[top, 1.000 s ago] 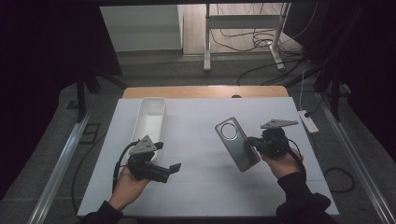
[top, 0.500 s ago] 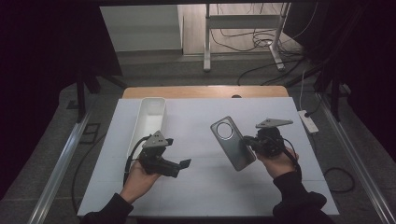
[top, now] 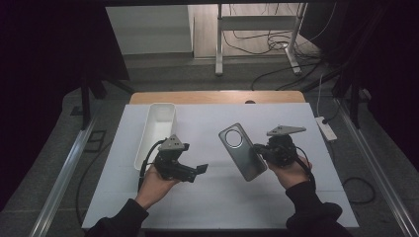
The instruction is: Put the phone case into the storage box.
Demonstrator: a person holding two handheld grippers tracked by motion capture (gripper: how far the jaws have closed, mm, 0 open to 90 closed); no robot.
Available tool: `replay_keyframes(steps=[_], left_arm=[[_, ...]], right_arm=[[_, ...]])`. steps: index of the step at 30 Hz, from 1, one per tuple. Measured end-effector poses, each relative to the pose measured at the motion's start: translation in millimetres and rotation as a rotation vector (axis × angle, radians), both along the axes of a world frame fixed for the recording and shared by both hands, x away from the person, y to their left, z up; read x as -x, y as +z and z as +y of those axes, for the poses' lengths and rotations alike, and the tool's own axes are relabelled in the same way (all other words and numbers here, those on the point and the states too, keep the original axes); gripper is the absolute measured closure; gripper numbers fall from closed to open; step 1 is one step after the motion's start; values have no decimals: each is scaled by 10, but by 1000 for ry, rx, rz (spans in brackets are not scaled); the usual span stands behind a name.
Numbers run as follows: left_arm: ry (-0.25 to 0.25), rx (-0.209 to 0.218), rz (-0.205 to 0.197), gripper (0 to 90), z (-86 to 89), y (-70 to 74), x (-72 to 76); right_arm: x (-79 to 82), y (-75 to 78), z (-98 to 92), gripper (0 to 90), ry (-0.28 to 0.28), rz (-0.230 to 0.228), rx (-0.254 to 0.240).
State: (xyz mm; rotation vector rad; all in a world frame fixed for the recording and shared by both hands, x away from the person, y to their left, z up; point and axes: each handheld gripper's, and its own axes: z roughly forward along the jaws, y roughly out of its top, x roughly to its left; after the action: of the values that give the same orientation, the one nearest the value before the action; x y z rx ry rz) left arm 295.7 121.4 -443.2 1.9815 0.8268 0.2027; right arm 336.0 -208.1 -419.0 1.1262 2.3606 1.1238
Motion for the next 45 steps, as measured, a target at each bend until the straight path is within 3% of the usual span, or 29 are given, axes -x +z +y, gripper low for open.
replay_keyframes(steps=[29,45], left_arm=[[-53,3,18,4,-316,-18,-179],[-77,15,30,87,-419,-43,-224]], right_arm=[[36,-25,210,884,27,-5,-18],[67,-52,322,884,44,-12,-13]])
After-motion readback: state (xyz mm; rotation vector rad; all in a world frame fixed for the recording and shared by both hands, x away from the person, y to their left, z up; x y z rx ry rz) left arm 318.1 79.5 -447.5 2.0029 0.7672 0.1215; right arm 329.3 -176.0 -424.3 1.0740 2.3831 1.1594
